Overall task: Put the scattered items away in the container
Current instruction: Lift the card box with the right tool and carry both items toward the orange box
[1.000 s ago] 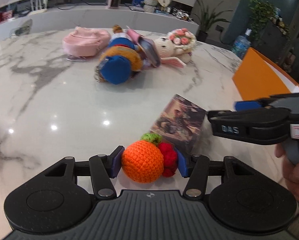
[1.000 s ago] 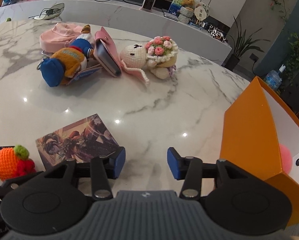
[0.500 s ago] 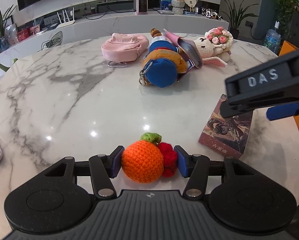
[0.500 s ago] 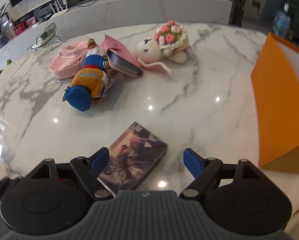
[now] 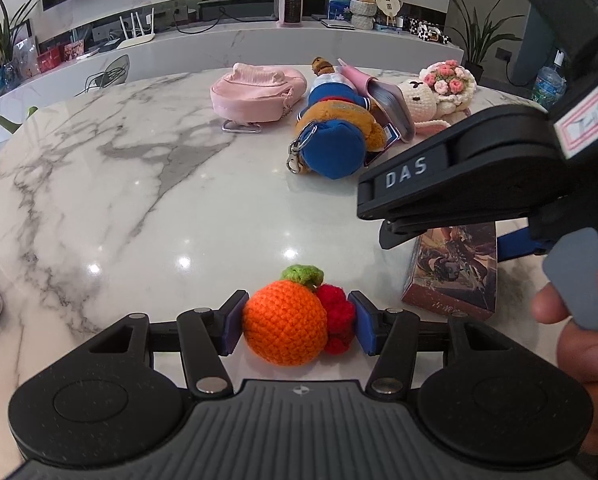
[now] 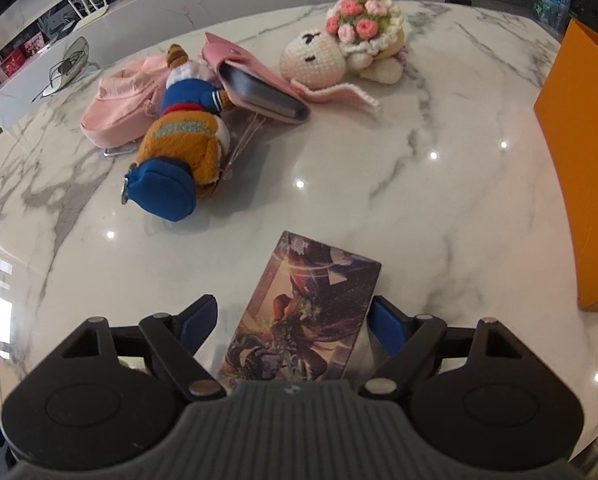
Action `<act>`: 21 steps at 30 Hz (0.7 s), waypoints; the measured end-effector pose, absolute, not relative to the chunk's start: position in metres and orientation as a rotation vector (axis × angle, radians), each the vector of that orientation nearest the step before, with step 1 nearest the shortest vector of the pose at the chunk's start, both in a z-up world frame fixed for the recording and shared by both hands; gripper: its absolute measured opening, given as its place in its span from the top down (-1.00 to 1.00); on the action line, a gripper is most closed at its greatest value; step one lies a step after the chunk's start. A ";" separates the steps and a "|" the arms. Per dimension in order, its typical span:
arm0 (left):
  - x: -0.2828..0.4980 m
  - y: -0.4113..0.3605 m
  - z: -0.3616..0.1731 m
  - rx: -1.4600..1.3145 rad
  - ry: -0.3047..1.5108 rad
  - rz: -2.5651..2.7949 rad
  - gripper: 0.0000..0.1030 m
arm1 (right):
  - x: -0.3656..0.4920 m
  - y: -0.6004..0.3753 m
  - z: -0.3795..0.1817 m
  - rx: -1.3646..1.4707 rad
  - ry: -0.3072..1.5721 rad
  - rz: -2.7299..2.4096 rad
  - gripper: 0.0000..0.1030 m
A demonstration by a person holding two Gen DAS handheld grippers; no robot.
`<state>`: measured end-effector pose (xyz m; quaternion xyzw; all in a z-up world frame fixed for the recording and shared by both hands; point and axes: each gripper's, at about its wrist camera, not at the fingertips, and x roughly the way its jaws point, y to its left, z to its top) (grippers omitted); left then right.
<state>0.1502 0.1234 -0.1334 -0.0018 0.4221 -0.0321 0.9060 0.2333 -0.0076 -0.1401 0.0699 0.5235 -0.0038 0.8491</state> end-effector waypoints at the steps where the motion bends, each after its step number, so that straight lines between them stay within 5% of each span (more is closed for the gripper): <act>1: 0.150 0.123 -0.133 -0.003 0.871 -0.066 -0.23 | 0.234 -0.006 -0.141 0.126 1.096 -0.007 -0.69; 6: 0.151 0.124 -0.134 0.004 0.870 -0.066 -0.24 | 0.235 0.004 -0.144 0.019 1.060 -0.002 -0.66; 9: 0.151 0.124 -0.134 -0.002 0.870 -0.065 -0.24 | 0.233 0.005 -0.143 -0.022 1.022 0.022 -0.33; 21: 0.151 0.120 -0.134 0.007 0.873 -0.054 -0.24 | 0.215 -0.036 -0.143 -0.065 1.047 0.083 -0.42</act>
